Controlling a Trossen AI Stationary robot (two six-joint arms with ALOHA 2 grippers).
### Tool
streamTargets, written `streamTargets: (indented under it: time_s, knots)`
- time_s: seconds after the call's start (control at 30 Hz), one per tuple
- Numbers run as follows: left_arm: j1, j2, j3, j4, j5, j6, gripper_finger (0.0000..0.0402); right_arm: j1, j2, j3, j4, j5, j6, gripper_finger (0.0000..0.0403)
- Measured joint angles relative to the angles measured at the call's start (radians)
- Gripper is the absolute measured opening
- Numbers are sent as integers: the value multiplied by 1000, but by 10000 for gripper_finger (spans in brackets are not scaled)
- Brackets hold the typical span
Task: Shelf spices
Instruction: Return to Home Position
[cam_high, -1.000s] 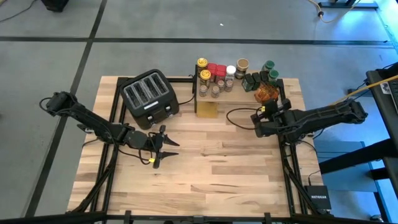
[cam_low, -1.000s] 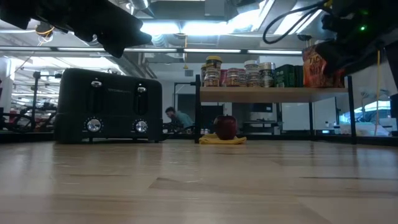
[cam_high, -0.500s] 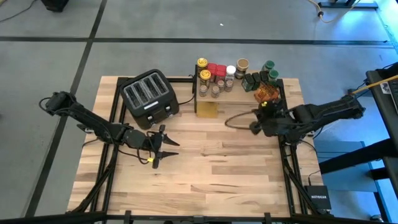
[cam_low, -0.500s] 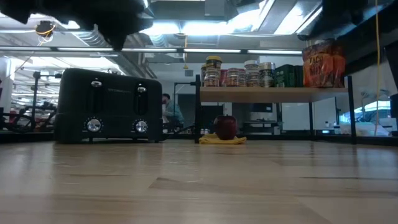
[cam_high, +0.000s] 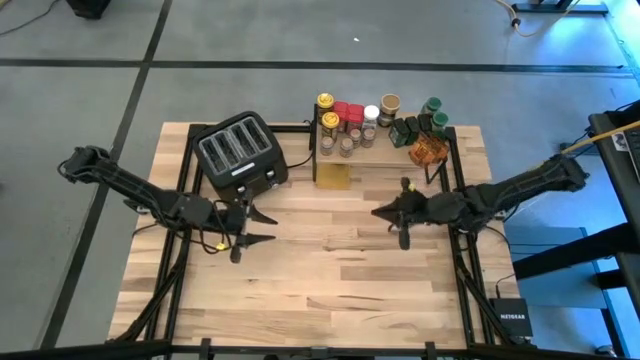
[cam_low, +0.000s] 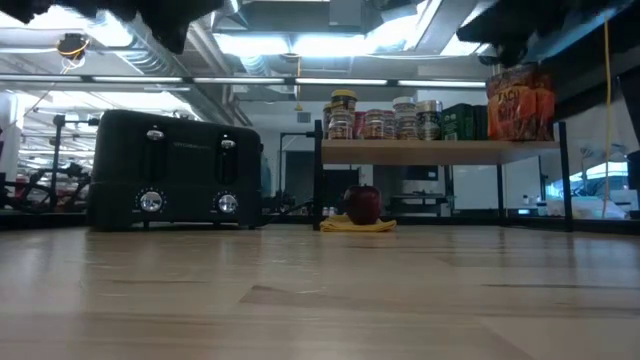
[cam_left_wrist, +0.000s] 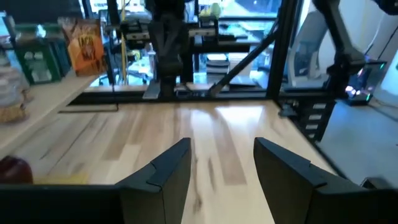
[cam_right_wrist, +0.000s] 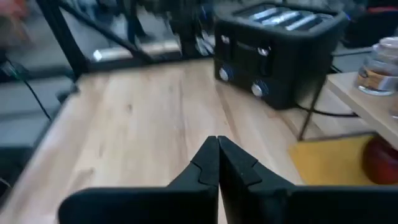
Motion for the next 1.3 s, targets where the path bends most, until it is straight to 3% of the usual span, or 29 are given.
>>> streamTargets:
  time_s: [0.2, 0.33, 0.5, 0.63, 0.77, 0.87, 1.07, 1.2, 1.3]
  knots:
    - [19, -14, -61, -7, -1, -11, 169, -137, -138, -277, 370, -246, -17, 2]
    - [39, -31, -94, -2, -1, -25, 169, -159, -241, -436, 519, -249, -18, 2]
    - [47, -53, -102, -8, -2, -37, 169, -158, -334, -569, 587, -239, -12, 10]
    - [27, -66, -102, -13, -1, -53, 169, -158, -368, -573, 551, -240, -27, 14]
    - [3, -74, -104, -45, -17, -30, 169, -158, -378, -573, 627, -235, -97, 15]
    - [-1, -100, -157, 20, -27, -22, 169, -158, -378, -573, 669, -235, -121, 16]
    - [72, -262, -329, 142, -15, -27, 169, -158, -376, -574, 631, -234, -121, 16]
    - [136, -372, -384, 128, 54, -31, 169, -158, -376, -574, 588, -234, -121, 16]
    - [179, -451, -385, 49, 50, -1, 169, -158, -376, -575, 546, -234, -120, 17]
